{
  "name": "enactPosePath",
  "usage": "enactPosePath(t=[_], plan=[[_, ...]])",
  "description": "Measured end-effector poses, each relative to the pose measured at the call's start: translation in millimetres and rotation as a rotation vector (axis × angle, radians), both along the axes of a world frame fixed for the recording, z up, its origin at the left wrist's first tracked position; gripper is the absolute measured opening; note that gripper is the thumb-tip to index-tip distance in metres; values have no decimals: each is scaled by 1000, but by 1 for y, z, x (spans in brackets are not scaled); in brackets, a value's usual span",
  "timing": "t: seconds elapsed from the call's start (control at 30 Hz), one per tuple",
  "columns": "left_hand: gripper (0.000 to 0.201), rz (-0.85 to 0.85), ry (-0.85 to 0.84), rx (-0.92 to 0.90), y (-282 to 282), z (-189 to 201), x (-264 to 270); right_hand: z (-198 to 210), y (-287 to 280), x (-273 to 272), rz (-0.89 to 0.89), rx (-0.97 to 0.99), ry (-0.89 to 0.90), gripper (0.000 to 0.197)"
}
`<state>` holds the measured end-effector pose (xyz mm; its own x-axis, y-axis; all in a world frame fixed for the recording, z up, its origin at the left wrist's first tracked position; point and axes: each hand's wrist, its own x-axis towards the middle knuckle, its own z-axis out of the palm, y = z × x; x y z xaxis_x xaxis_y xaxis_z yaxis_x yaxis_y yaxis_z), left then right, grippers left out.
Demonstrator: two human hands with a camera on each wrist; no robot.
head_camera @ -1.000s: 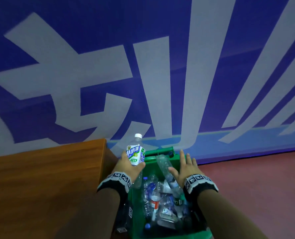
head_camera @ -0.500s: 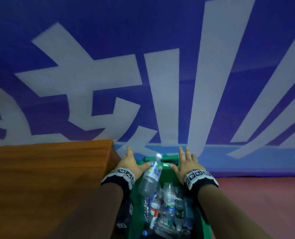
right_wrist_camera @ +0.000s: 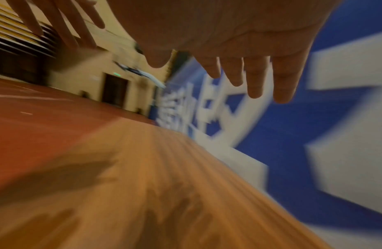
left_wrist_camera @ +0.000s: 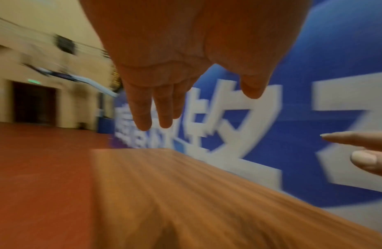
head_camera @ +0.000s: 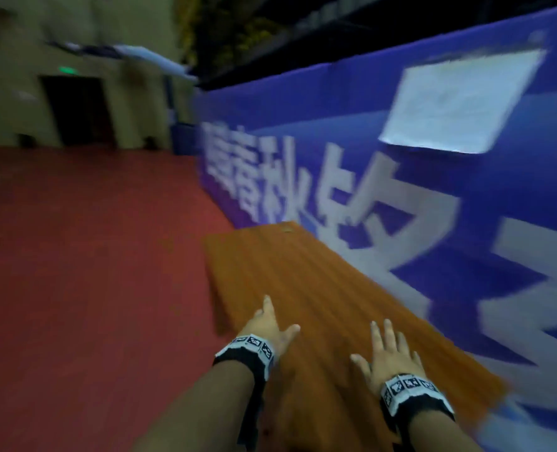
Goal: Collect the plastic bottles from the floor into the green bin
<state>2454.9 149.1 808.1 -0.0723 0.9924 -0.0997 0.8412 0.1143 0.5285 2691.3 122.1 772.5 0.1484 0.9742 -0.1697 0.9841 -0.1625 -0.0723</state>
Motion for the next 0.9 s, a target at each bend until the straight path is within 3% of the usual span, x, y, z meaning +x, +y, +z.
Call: enactPosePath(t=[0.13,0.2,0.27,0.33,0.43,0.6,0.73,0.9], plan=[[95,424,39,13,-75,2,-245,8,19,-255,484,-28,36,79],[93,704,66,-10,-161,-11,-364,2,-4,-395,783,-29,-14,78],[92,881,26,-18,-222,-24,-421,8,-28,-464,921,-16,-63,79],[92,1133,22,-70,-328,-38,-477,10,-72,-568,1166,-2,-88,79],[91,1474,-5,-95,-458,-64,-507,13,-149,-685,1439,19,-84,78],[96,1944,-131,-182,-611,-101,-471,-17,-300,-783,1918,-12,-155,79],[99,2190,-209,-255,-661,-116,-459,-30,-374,-839,2200,11,-165,81],[97,2278,-166,-266,-659,-107,-523,-34,-395,-928,2320,17,-129,86]])
